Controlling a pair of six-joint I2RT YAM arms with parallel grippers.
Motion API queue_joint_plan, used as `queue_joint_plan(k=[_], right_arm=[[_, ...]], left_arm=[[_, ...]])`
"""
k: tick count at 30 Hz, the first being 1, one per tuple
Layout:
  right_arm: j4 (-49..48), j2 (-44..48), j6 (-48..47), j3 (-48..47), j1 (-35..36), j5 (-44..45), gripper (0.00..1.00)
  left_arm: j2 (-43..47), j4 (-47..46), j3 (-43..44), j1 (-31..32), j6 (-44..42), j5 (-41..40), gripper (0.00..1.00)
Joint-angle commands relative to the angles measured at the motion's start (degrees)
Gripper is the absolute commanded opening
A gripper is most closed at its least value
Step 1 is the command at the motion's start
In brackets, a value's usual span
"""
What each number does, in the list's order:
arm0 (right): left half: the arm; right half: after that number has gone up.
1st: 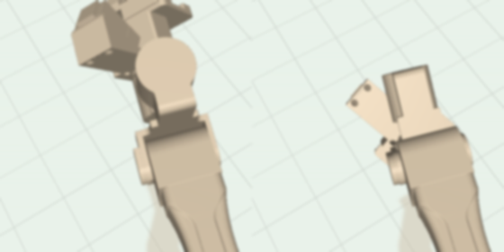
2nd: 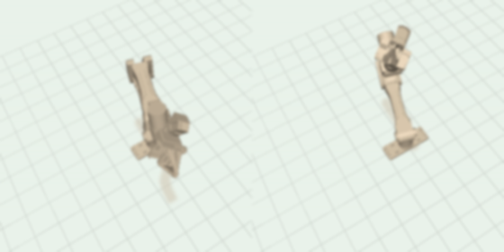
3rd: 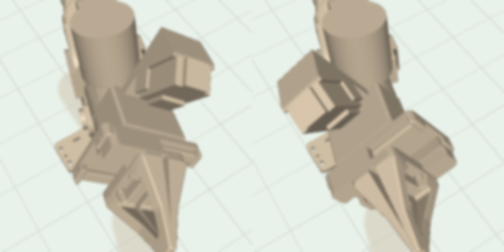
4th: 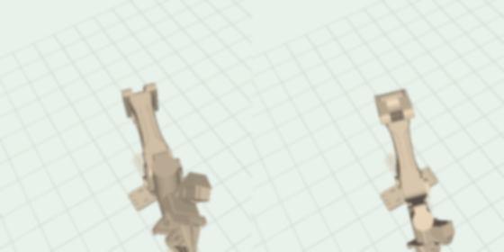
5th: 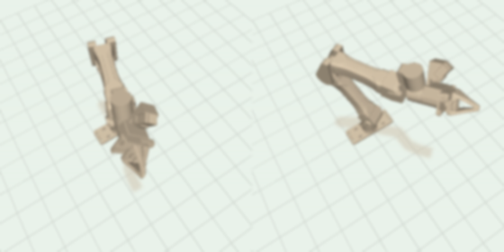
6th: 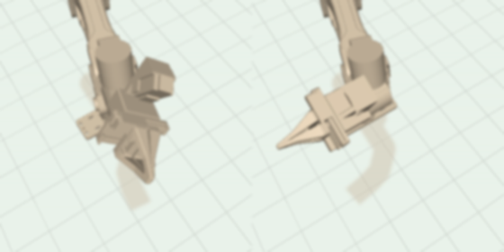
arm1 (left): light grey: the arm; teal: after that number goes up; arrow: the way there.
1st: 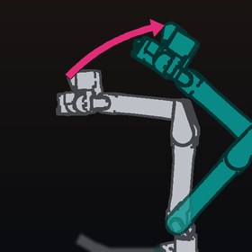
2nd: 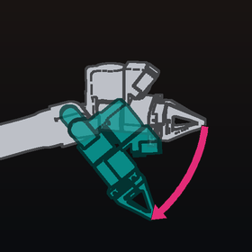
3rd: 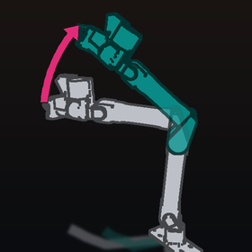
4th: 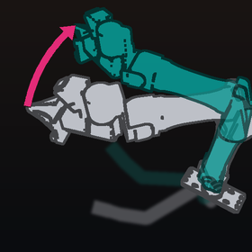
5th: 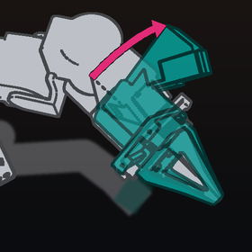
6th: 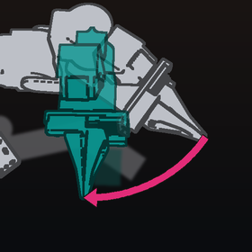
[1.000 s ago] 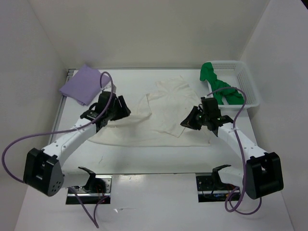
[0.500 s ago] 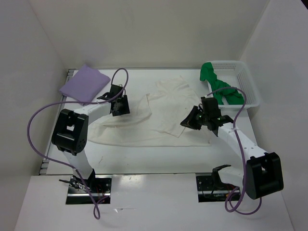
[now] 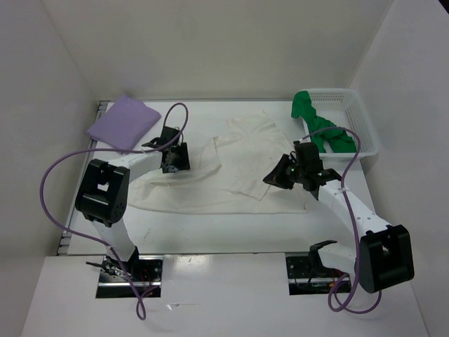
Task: Fold and stack the t-shirts
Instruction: Fold the flattened tshirt in 1/3 of the way
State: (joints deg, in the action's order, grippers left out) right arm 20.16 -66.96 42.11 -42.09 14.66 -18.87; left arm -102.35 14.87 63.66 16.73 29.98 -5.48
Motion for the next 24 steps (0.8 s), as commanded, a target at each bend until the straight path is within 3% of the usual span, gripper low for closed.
queue_joint_plan(k=[1, 2, 3, 7, 10, 16, 24], right_arm=[[-1.79, 1.57, -0.36, -0.01, 0.55, -0.20, 0.15], [-1.79, 1.57, -0.36, -0.01, 0.55, -0.20, 0.15], [-1.79, 1.57, -0.36, -0.01, 0.55, -0.20, 0.15], [-1.79, 1.57, -0.36, -0.01, 0.55, -0.20, 0.15], [-1.79, 2.09, -0.36, -0.01, 0.55, -0.20, 0.15], [-1.79, 2.10, -0.36, -0.01, 0.55, -0.20, 0.15], [-1.79, 0.95, -0.89, -0.54, 0.55, -0.20, 0.15]], left_arm=[[2.58, 0.86, -0.99, 0.06, -0.36, -0.06, 0.67], [2.59, 0.86, -0.99, 0.06, -0.36, -0.58, 0.65], [2.59, 0.86, -1.69, 0.06, -0.36, -0.59, 0.52], [2.59, 0.33, -1.70, 0.06, 0.16, -1.20, 0.20], [3.90, 0.33, -1.70, 0.06, 0.70, -1.20, 0.10], [10.23, 2.08, -1.09, 0.06, 3.24, -1.82, 0.00], [14.63, 2.09, 0.85, -1.70, 5.00, -0.68, 0.00]])
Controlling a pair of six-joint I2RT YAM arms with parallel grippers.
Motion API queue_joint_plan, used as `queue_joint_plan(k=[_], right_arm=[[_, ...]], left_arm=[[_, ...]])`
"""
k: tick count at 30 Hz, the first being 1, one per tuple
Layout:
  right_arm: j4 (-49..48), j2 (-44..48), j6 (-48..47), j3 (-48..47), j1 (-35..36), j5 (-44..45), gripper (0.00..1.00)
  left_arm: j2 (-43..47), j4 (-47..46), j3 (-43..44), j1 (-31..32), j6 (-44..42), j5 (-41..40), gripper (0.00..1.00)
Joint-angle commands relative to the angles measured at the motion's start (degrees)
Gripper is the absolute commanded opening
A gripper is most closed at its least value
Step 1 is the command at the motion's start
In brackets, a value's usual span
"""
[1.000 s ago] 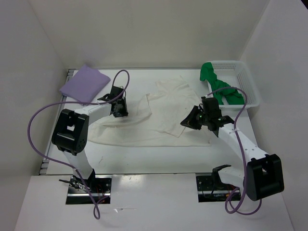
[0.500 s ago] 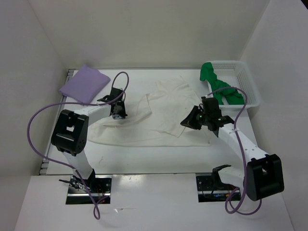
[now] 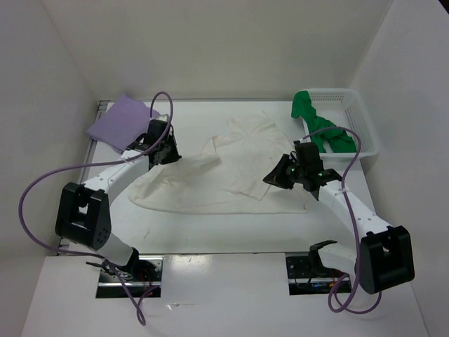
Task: Fold and stack the t-shirts
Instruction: Fold the flattened tshirt in 1/3 of the way
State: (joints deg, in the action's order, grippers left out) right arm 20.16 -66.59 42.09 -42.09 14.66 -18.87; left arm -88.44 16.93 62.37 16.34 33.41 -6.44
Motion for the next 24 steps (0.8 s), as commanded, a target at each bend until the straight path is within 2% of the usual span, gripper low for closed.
queue_joint_plan(k=[1, 4, 8, 11, 13, 14, 15, 16, 18, 23, 24], right_arm=[[-1.79, 0.58, -0.86, -1.06, 0.55, -0.20, 0.15], [-1.79, -0.03, -0.86, -1.07, 0.55, -0.20, 0.15], [-2.32, -0.65, -0.86, -1.60, 0.55, -0.73, 0.15], [-2.32, -1.18, -0.86, -2.12, 0.55, -0.73, 0.15], [-2.32, -1.18, -1.39, -2.12, 0.55, -0.73, 0.15], [-2.32, -1.18, -1.39, -2.12, 0.55, -0.73, 0.15], [-2.32, -1.18, -1.39, -2.12, 0.55, -0.20, 0.15], [-2.32, -1.18, -1.39, -2.12, 0.55, -0.20, 0.15], [-2.32, -1.18, -1.39, -2.12, 0.55, -0.20, 0.15], [-1.79, -1.18, -1.39, -2.12, 0.55, 1.64, 0.15], [-1.27, -1.79, -0.87, -2.12, 0.55, 2.43, 0.15]], left_arm=[[0.73, 0.03, 2.66, -1.31, 1.57, 0.28, 0.00], [0.21, -1.45, 3.45, -3.94, 1.57, -0.33, 0.00], [-2.25, -4.79, 5.22, -7.54, 3.59, -7.69, 0.00], [-4.09, -9.71, 5.22, -12.02, 6.31, -10.60, 0.00], [-6.11, -9.72, 6.00, -12.56, 7.54, -11.84, 0.02], [-6.13, -9.72, 6.01, -13.25, 7.55, -11.84, 0.19], [-6.65, -10.24, 6.01, -13.26, 7.03, -11.84, 0.32], [-6.65, -9.03, 6.71, -14.04, 7.02, -12.80, 0.39], [-6.65, -8.14, 6.71, -17.02, 8.95, -15.18, 0.39], [-1.39, -8.49, 4.60, -21.52, 8.79, -12.99, 0.41], [-0.34, -8.49, 3.73, -21.52, 8.26, -9.77, 0.42]])
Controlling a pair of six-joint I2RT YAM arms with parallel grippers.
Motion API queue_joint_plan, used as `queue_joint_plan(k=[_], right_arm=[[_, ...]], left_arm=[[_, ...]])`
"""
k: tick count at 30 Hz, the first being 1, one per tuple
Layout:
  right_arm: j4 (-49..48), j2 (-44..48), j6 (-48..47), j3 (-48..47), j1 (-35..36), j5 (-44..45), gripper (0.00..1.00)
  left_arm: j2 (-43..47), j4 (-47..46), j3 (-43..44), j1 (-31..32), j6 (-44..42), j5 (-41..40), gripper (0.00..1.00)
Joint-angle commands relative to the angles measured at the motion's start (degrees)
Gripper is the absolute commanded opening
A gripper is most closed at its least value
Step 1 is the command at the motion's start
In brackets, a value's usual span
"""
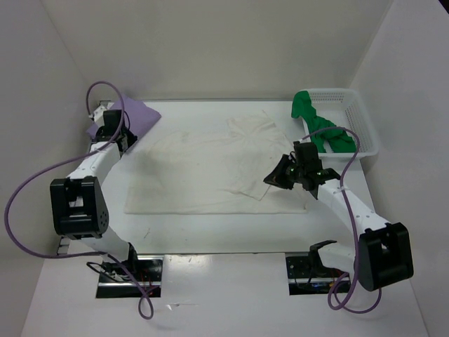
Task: Fold and stack the t-shirts
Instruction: Fold the flattened tshirt in 1/3 of the way
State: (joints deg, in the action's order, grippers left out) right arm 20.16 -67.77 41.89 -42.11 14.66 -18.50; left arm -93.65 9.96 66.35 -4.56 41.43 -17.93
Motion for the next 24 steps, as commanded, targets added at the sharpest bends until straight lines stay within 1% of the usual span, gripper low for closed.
queue_joint_plan(k=[1, 3, 4, 5, 6, 7, 9, 10, 11, 12, 13, 14, 16, 17, 20, 24], right_arm=[[-0.74, -0.61, -0.67, -2.10, 0.55, 4.15, 0.12], [-0.04, -0.61, 1.61, -1.49, 0.55, 6.80, 0.06], [-0.04, -0.61, 2.49, -1.49, 0.55, 8.20, 0.02], [0.57, -0.61, 4.32, -0.09, 0.55, 10.65, 0.00], [0.58, -0.61, 5.21, -0.08, 0.55, 11.72, 0.00], [1.71, -0.61, 6.00, 0.70, 0.55, 12.60, 0.00], [2.25, -0.61, 8.19, 2.20, 0.55, 14.72, 0.00], [2.25, -0.61, 8.90, 2.90, 0.55, 14.72, 0.00], [1.29, -0.61, 9.69, 4.56, 0.55, 15.33, 0.00], [0.59, -0.61, 10.83, 5.27, 0.55, 15.34, 0.00], [0.06, -1.48, 10.85, 5.89, 0.55, 15.86, 0.00], [-0.73, -2.88, 11.37, 5.90, 0.55, 15.87, 0.00], [-0.74, -4.21, 11.37, 5.90, 0.55, 15.87, 0.00], [-1.26, -4.21, 11.37, 6.68, 0.55, 15.34, 0.00], [-1.97, -4.21, 13.56, 8.97, 1.17, 15.34, 0.00], [-1.97, -3.69, 16.99, 12.65, 3.80, 15.87, 0.00]], left_arm=[[7.23, -0.30, -1.38, -0.63, 0.23, 3.68, 0.42], [10.65, 2.25, -5.41, 0.15, 0.23, 8.24, 0.42], [11.90, 5.48, -7.09, 0.16, 0.23, 9.74, 0.42], [13.21, 6.73, -9.20, 0.16, 0.84, 11.50, 0.41], [15.92, 7.79, -11.31, 0.16, 1.89, 14.82, 0.40], [17.26, 9.71, -15.42, 0.16, 2.86, 16.95, 0.37], [20.68, 10.25, -19.92, 0.16, 6.01, 22.30, 0.32], [21.57, 9.74, -22.12, 0.16, 7.42, 26.77, 0.22], [22.18, 9.12, -26.23, 0.16, 8.57, 28.38, 0.17], [22.80, 7.20, -27.92, 1.12, 10.67, 29.26, 0.15], [22.81, 7.18, -28.98, 2.26, 11.56, 29.27, 0.13], [22.81, 6.66, -29.69, 4.71, 12.44, 28.75, 0.12], [22.28, 5.78, -30.40, 7.09, 14.55, 29.97, 0.12], [21.76, 5.17, -30.40, 9.37, 15.17, 29.97, 0.12], [21.75, 4.55, -30.40, 10.79, 15.70, 28.66, 0.12], [20.35, 4.02, -35.05, 10.80, 15.70, 30.05, 0.13]])
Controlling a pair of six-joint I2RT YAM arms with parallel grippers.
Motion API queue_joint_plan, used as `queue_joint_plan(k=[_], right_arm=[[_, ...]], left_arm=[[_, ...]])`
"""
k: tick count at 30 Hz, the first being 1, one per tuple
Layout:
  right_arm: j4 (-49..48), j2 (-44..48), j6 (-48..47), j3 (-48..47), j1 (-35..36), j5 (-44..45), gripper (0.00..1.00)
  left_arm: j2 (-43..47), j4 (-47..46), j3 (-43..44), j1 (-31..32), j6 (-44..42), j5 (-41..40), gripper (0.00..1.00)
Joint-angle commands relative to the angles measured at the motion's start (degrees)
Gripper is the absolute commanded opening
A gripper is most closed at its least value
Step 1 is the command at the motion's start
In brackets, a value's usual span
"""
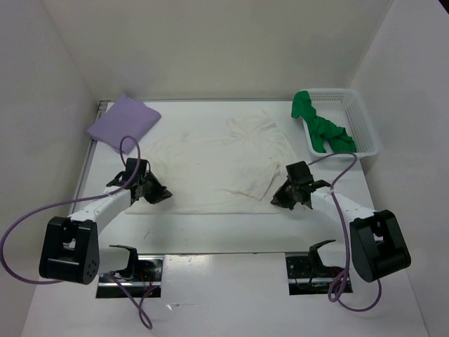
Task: Fold and stack the t-shirts
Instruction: Fold the flattened tshirt in 1/3 of the way
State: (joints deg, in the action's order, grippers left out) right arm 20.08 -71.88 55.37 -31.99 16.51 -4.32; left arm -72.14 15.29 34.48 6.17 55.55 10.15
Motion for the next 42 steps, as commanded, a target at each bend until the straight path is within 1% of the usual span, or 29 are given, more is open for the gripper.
queue_joint_plan(k=[1, 3, 5, 7, 10, 12, 13, 14, 15, 16, 17, 19, 20, 21, 22, 23, 24, 25, 26, 27, 28, 29, 30, 31, 32, 33, 35, 37, 42], right_arm=[[-1.88, 0.42, 5.77, 3.41, 1.94, 1.16, 0.00], [-2.58, 2.17, 8.95, 7.44, 3.70, 0.02, 0.00], [-3.29, 6.21, 13.42, 9.39, 5.71, 0.79, 0.00], [-0.84, 10.34, 15.02, 10.45, 6.33, 1.42, 0.00], [3.82, 15.60, 18.97, 13.08, 8.79, 0.72, 0.00], [7.50, 19.91, 23.89, 16.23, 11.95, -0.07, 0.00], [8.04, 25.15, 24.95, 16.95, 13.01, -0.86, 0.00], [10.49, 27.56, 28.61, 16.96, 15.02, -0.87, 0.00], [14.34, 30.10, 28.65, 16.96, 15.56, -0.87, 0.00], [15.94, 34.48, 28.65, 16.00, 15.57, -0.87, 0.00], [16.74, 36.00, 28.65, 14.95, 15.57, -0.87, 0.00], [16.05, 37.07, 28.65, 13.28, 15.57, -0.87, 0.00], [14.31, 34.64, 27.95, 11.27, 15.57, -0.87, 0.00], [8.55, 31.48, 24.29, 10.11, 15.57, -0.87, 0.00], [5.97, 27.27, 21.56, 8.62, 15.05, -1.48, 0.00], [4.37, 17.05, 18.48, 3.74, 15.04, -1.48, 0.00], [3.14, 11.90, 11.84, 0.73, 15.04, -1.48, 0.00], [1.47, 7.41, 8.56, -5.57, 15.04, -2.01, 0.00], [1.46, 0.40, 5.82, -8.76, 15.04, -2.01, 0.00], [0.94, -1.75, 1.71, -11.23, 15.04, -2.01, 0.00], [-1.16, -3.08, 0.10, -14.56, 15.04, -2.53, 0.00], [-1.70, -3.96, -1.05, -15.90, 15.04, -2.54, 0.00], [-1.71, -5.80, -3.15, -17.22, 15.04, -2.54, 0.00], [-1.71, -6.60, -4.21, -19.58, 15.04, -2.54, 0.00], [-1.71, -7.31, -5.01, -20.39, 15.04, -3.06, 0.00], [-1.71, -7.92, -6.23, -20.40, 15.04, -3.94, 0.00], [-2.23, -8.54, -7.47, -21.10, 15.04, -5.43, 0.01], [-2.23, -8.54, -8.61, -21.62, 15.04, -5.97, 0.01], [-2.84, -8.54, -10.55, -21.63, 15.04, -8.51, 0.01]], left_arm=[[-1.68, -1.31, -4.41, 0.07, 1.58, 3.11, 0.14], [-3.35, -2.02, -7.23, 0.07, 1.58, 7.33, 0.16], [-3.36, -1.41, -8.54, 0.07, 1.58, 7.34, 0.17], [-3.36, 0.00, -9.60, 0.07, 0.97, 7.34, 0.19], [0.92, 4.30, -11.61, 1.28, 0.09, 7.86, 0.20], [4.18, 5.80, -13.29, 3.22, 3.85, 9.26, 0.20], [8.11, 7.02, -14.52, 4.10, 5.26, 10.05, 0.20], [9.72, 7.99, -16.44, 5.07, 7.71, 10.06, 0.20], [9.74, 9.05, -16.46, 5.86, 7.73, 11.45, 0.20], [10.26, 10.01, -16.98, 7.08, 8.78, 12.08, 0.20], [11.13, 10.81, -15.94, 7.10, 8.09, 12.95, 0.20], [11.14, 14.31, -10.60, 6.49, 5.72, 10.25, 0.20], [11.14, 15.29, -6.74, 6.48, 4.06, 8.67, 0.20], [9.23, 15.99, 1.99, 5.96, 1.26, 5.61, 0.20], [8.08, 15.22, 6.26, 5.95, -0.08, 4.54, 0.20], [6.76, 14.17, 10.04, 5.43, -1.31, 3.48, 0.21], [3.70, 12.94, 13.30, 4.90, -2.80, 2.25, 0.22], [2.02, 8.83, 17.94, 2.38, -3.42, 1.72, 0.27], [0.09, 6.62, 20.08, 0.96, -3.95, 2.23, 0.30], [-4.72, 2.68, 22.28, -0.27, -5.61, 1.63, 0.33], [-7.46, 1.51, 24.56, -1.07, -6.67, -2.55, 0.40], [-10.36, 0.45, 29.28, -2.30, -7.73, -5.03, 0.43], [-16.31, -1.38, 31.42, -2.83, -8.87, -6.79, 0.46], [-19.32, -1.40, 33.87, -2.83, -11.14, -10.82, 0.46], [-24.66, -2.62, 36.16, -2.83, -12.47, -12.33, 0.46], [-27.07, -2.63, 40.36, -2.83, -14.14, -13.74, 0.47], [-33.64, -2.63, 44.78, -2.83, -17.92, -16.47, 0.49], [-36.66, -3.15, 48.82, -2.83, -21.86, -17.79, 0.54], [-44.40, -3.78, 54.37, -2.83, -27.68, -22.10, 0.65]])
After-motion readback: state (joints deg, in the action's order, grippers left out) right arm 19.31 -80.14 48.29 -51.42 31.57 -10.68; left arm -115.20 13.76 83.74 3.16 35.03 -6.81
